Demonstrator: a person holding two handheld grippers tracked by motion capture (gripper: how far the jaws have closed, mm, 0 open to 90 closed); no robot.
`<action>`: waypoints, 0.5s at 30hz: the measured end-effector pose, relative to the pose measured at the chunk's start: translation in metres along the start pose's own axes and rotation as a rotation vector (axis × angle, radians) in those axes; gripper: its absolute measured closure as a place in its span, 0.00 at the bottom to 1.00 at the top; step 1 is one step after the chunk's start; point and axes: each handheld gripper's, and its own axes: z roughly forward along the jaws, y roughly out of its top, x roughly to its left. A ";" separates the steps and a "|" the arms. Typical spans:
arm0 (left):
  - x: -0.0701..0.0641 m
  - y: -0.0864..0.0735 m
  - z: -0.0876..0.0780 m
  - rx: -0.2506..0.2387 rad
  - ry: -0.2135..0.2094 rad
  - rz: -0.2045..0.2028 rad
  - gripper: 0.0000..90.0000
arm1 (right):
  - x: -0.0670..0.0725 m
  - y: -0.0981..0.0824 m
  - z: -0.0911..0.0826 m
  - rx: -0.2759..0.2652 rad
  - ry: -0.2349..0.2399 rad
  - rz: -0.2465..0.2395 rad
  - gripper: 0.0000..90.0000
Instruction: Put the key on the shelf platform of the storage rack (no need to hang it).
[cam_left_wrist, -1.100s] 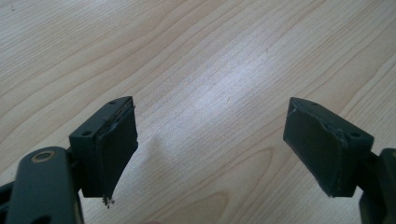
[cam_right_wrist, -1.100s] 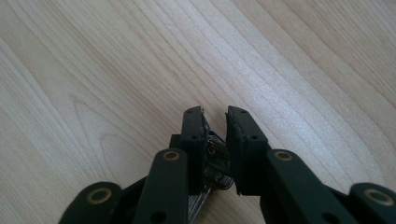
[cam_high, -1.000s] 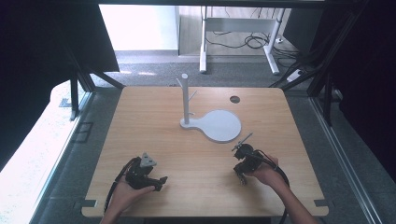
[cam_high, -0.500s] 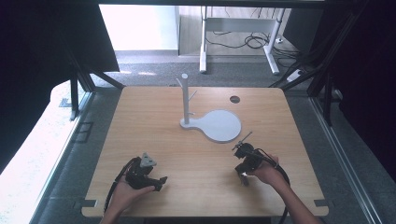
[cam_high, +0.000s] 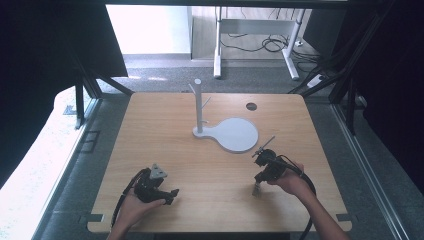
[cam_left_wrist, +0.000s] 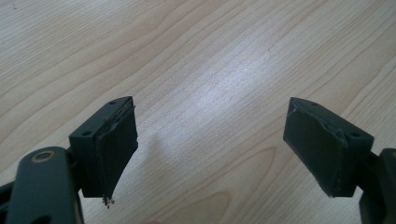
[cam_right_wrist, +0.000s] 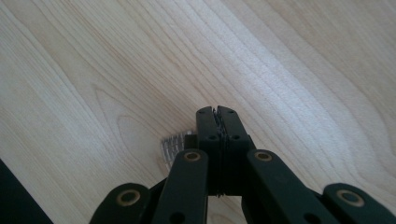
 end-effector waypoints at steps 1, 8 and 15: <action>0.000 0.000 0.000 0.000 0.000 0.001 0.20 | 0.000 0.000 0.000 0.000 0.000 0.000 1.00; 0.000 0.000 0.000 0.001 0.001 0.005 0.20 | -0.005 0.000 -0.013 -0.035 -0.001 0.008 1.00; 0.000 0.000 0.000 0.001 0.001 0.007 0.20 | -0.009 0.000 -0.023 -0.047 -0.013 0.011 1.00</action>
